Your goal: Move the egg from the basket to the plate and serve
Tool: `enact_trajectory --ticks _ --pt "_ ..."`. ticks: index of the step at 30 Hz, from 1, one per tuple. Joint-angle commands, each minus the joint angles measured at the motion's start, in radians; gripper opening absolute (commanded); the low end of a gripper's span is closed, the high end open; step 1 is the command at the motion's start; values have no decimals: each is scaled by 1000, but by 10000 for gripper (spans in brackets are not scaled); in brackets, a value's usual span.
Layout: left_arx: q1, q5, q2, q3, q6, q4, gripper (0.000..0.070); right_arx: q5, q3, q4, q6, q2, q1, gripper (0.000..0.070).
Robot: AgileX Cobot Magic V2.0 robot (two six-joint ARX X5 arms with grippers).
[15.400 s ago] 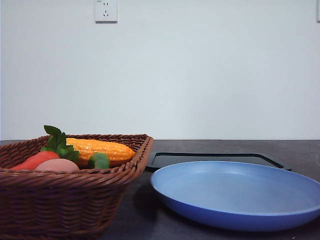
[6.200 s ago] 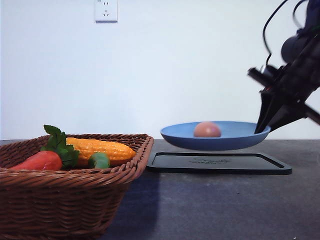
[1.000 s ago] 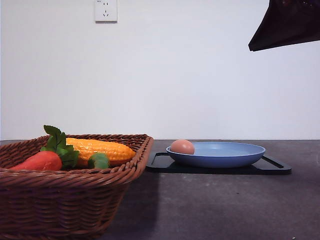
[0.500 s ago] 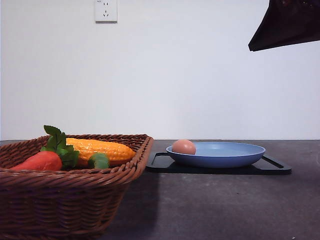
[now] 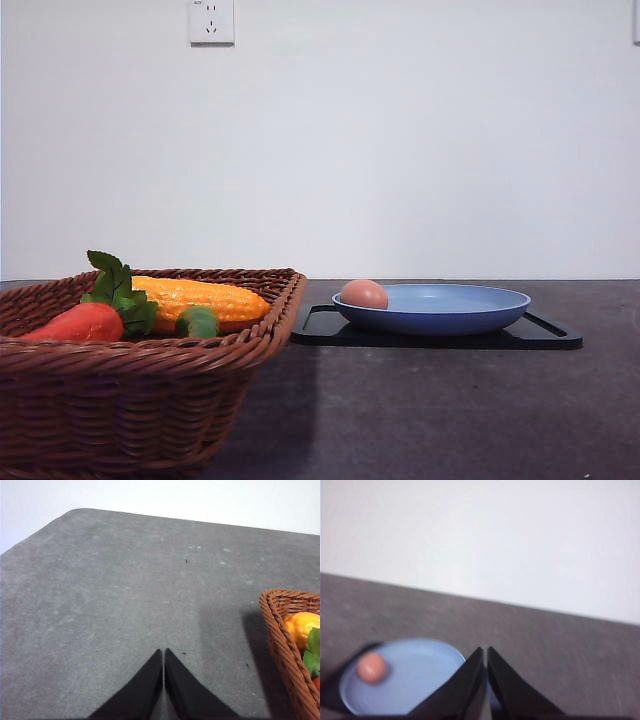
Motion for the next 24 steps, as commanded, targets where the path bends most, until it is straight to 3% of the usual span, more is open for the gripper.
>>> enact_trajectory --ticks 1,9,20,24 --pt "1 3 -2 -14 -9 -30 0 -37 -39 5 -13 -40 -53 0" --pt "1 3 -2 -14 -9 -30 0 -170 -206 5 17 -168 -199 0" --pt "1 3 -2 -14 -9 -30 0 -193 -293 -31 106 -178 -208 0" --pt "1 3 -2 -14 -9 -30 0 -187 -293 -52 107 -178 -208 0"
